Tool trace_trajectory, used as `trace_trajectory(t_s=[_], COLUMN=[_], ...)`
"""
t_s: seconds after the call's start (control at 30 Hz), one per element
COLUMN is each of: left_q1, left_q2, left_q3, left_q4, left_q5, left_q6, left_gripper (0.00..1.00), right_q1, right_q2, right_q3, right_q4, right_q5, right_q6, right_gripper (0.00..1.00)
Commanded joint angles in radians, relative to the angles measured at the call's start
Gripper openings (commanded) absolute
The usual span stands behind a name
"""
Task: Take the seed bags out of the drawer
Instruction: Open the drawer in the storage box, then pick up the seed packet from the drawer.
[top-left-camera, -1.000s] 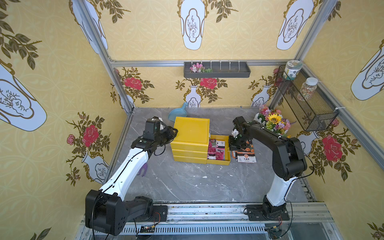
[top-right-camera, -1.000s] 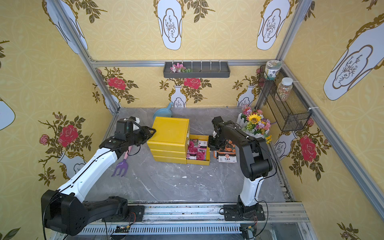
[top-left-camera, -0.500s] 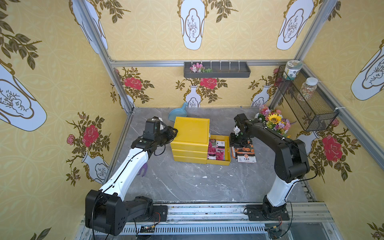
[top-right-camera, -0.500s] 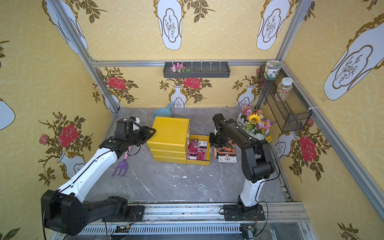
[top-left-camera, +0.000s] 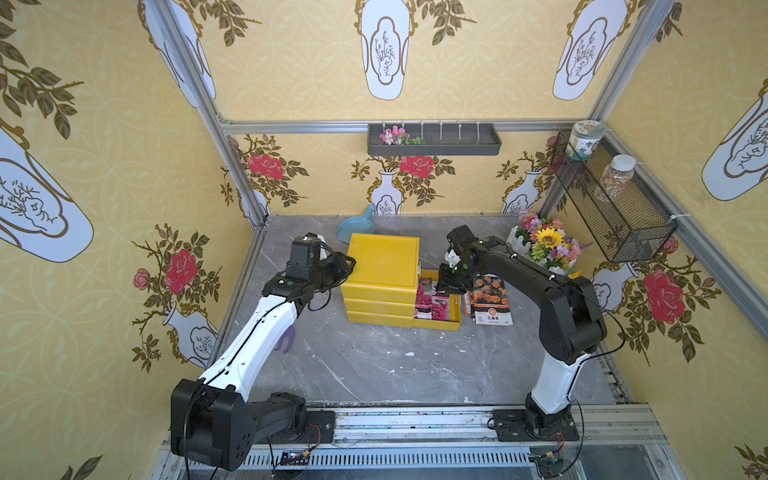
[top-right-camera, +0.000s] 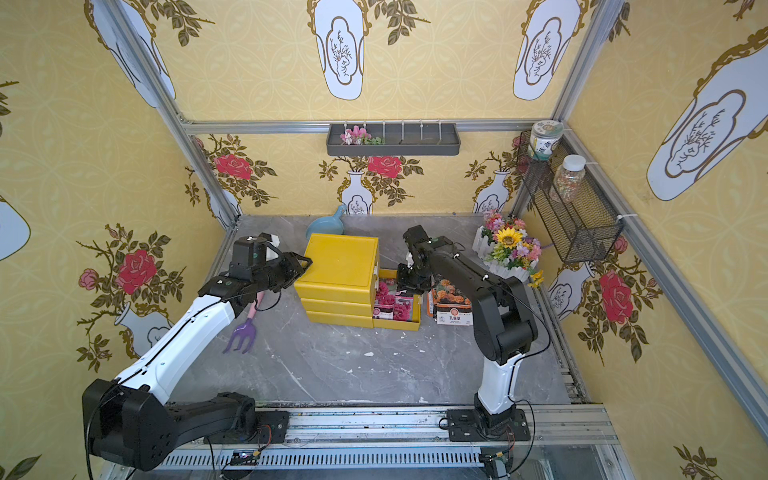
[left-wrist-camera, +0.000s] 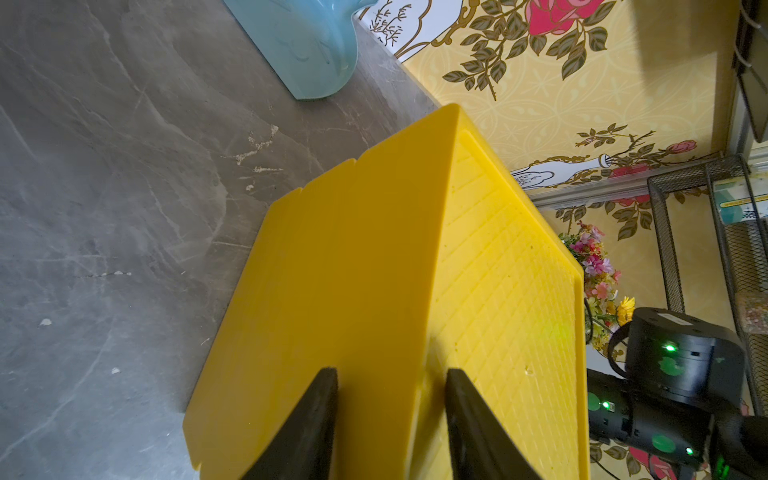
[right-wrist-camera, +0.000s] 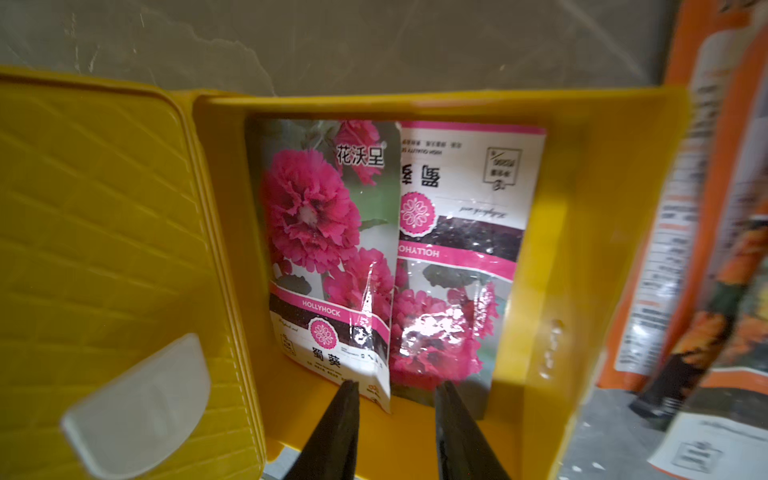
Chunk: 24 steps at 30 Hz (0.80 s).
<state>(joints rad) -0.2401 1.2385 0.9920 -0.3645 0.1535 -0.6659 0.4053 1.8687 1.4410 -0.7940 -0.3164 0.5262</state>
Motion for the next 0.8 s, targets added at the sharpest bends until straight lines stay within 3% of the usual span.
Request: trace_trajectory(t_s=[0.0,0.77], left_q1=[0.002,0.004], left_q2=[0.009,0.008], left_q3=[-0.016,-0.022], left_q4=[-0.190,-0.201], left_q5=[-0.036,-0.035], left_q6=[0.010,0.019], left_gripper=[0.46,0.46], right_q1=[0.013,0.022], right_q2=[0.036,0.157], right_q3=[0.004,-0.021], right_q4=[0.048,0.144], right_q5=[-0.034,-0.108], right_q6=[0.040,0.088], right_gripper=[0.38,0.33])
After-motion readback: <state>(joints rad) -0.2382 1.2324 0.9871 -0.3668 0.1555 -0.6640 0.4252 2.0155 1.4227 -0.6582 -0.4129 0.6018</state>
